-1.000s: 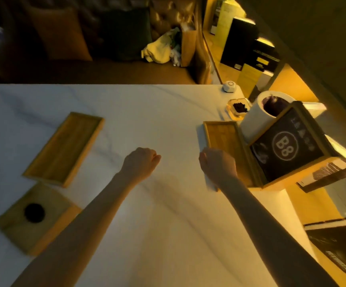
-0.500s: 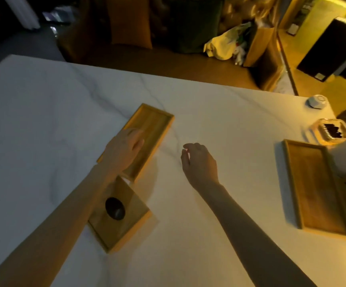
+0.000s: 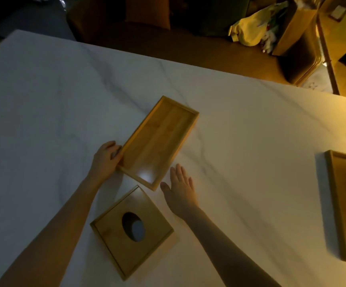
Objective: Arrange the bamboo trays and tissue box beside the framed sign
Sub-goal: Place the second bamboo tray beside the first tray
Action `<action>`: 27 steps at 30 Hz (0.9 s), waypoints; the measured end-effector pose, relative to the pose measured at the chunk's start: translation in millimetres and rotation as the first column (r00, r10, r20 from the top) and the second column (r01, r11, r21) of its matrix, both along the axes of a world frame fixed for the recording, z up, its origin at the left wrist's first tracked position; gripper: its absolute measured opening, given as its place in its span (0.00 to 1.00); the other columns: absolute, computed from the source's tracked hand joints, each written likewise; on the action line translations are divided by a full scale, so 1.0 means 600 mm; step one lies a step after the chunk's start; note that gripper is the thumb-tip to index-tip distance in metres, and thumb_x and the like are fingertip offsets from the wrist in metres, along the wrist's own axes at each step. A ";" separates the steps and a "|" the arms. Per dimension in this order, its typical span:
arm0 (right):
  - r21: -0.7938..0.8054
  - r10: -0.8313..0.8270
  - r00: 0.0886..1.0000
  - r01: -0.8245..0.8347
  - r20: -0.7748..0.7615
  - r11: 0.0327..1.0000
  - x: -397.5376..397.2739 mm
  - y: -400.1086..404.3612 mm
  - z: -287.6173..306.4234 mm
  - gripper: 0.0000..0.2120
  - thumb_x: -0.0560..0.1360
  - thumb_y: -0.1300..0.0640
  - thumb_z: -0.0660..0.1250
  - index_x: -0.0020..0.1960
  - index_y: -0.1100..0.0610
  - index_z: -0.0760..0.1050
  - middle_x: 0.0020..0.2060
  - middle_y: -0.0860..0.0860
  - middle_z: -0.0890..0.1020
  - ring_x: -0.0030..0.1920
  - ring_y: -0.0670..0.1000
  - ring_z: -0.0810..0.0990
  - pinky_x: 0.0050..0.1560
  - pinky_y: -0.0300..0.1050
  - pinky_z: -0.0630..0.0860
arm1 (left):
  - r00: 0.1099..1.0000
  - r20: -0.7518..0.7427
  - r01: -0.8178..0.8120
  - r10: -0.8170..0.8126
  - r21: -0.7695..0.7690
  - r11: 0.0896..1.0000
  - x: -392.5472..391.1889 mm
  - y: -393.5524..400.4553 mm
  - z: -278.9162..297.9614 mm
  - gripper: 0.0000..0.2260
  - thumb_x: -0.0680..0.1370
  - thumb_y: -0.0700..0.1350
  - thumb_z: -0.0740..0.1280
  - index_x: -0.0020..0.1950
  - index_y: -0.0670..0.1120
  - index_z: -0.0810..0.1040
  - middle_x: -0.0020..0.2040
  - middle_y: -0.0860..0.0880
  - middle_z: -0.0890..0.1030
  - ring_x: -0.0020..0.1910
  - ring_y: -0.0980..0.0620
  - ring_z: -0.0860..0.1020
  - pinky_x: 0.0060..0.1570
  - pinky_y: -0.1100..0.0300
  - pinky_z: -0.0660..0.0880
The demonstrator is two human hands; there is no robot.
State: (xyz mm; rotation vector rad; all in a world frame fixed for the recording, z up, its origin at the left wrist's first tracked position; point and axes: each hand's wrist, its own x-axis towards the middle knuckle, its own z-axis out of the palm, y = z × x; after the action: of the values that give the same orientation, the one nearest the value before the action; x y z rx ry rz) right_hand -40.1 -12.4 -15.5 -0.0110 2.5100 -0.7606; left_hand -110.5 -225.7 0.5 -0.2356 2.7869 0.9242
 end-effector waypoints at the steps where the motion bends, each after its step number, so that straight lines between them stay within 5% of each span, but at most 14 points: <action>1: -0.026 -0.006 1.000 0.006 0.005 1.000 0.001 -0.008 0.001 0.28 0.78 0.45 0.46 0.73 0.54 0.40 0.75 0.51 0.41 0.73 0.50 0.37 0.71 0.50 0.36 | 0.999 -0.008 -0.031 0.031 0.031 0.999 0.000 0.002 0.000 0.14 0.76 0.41 0.61 0.60 0.38 0.73 0.68 0.38 0.69 0.65 0.40 0.69 0.66 0.47 0.63; 5: -0.192 -0.128 0.991 0.134 0.045 0.972 -0.008 -0.031 0.009 0.27 0.78 0.48 0.48 0.73 0.52 0.41 0.76 0.50 0.43 0.74 0.50 0.40 0.72 0.53 0.38 | 0.994 -0.002 -0.109 0.110 0.116 0.987 -0.002 0.015 0.002 0.12 0.75 0.40 0.62 0.57 0.37 0.75 0.61 0.39 0.74 0.59 0.41 0.74 0.59 0.54 0.67; 8: -0.438 -0.265 0.962 0.264 0.060 0.859 -0.007 -0.033 0.026 0.25 0.77 0.46 0.51 0.72 0.43 0.49 0.75 0.45 0.52 0.73 0.48 0.53 0.72 0.53 0.55 | 0.981 0.079 -0.192 0.176 0.308 0.932 0.000 0.015 0.014 0.12 0.74 0.39 0.64 0.56 0.37 0.76 0.52 0.42 0.78 0.51 0.46 0.77 0.53 0.56 0.71; 12: -0.479 -0.423 0.902 0.411 0.089 0.776 0.005 -0.013 0.044 0.21 0.74 0.43 0.54 0.65 0.33 0.57 0.62 0.44 0.74 0.57 0.46 0.75 0.55 0.49 0.73 | 0.952 0.243 -0.293 0.185 0.559 0.776 0.002 0.010 0.036 0.15 0.72 0.42 0.68 0.58 0.41 0.76 0.50 0.47 0.80 0.45 0.56 0.79 0.43 0.62 0.75; 15: -0.561 -0.490 0.862 0.472 0.130 0.680 -0.002 0.006 0.066 0.19 0.76 0.53 0.58 0.65 0.38 0.65 0.49 0.43 0.79 0.42 0.40 0.77 0.39 0.38 0.72 | 0.955 0.274 -0.264 0.115 0.603 0.753 0.007 0.018 0.055 0.13 0.72 0.41 0.68 0.56 0.43 0.77 0.47 0.49 0.82 0.42 0.57 0.82 0.37 0.66 0.79; 20: -0.653 -0.506 0.856 0.444 0.106 0.613 0.007 0.058 0.129 0.17 0.75 0.62 0.61 0.63 0.54 0.71 0.45 0.48 0.79 0.53 0.55 0.78 0.56 0.50 0.73 | 0.969 0.233 -0.225 0.087 0.672 0.706 0.022 0.056 0.089 0.10 0.71 0.38 0.68 0.52 0.41 0.78 0.38 0.52 0.85 0.38 0.58 0.83 0.33 0.70 0.78; 27: -0.678 -0.505 0.863 0.377 0.009 0.631 0.047 0.158 0.185 0.18 0.75 0.63 0.63 0.64 0.54 0.71 0.44 0.46 0.81 0.49 0.50 0.80 0.60 0.56 0.74 | 0.985 0.160 -0.158 0.061 0.708 0.689 0.067 0.152 0.141 0.17 0.71 0.38 0.68 0.59 0.38 0.74 0.49 0.43 0.81 0.43 0.55 0.80 0.35 0.71 0.77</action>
State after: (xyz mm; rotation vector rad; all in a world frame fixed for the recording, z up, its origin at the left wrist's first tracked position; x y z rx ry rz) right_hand -11.7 82.5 95.3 0.3217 2.2685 -1.9199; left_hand -70.0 -134.4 84.9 -0.3152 2.0876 1.8693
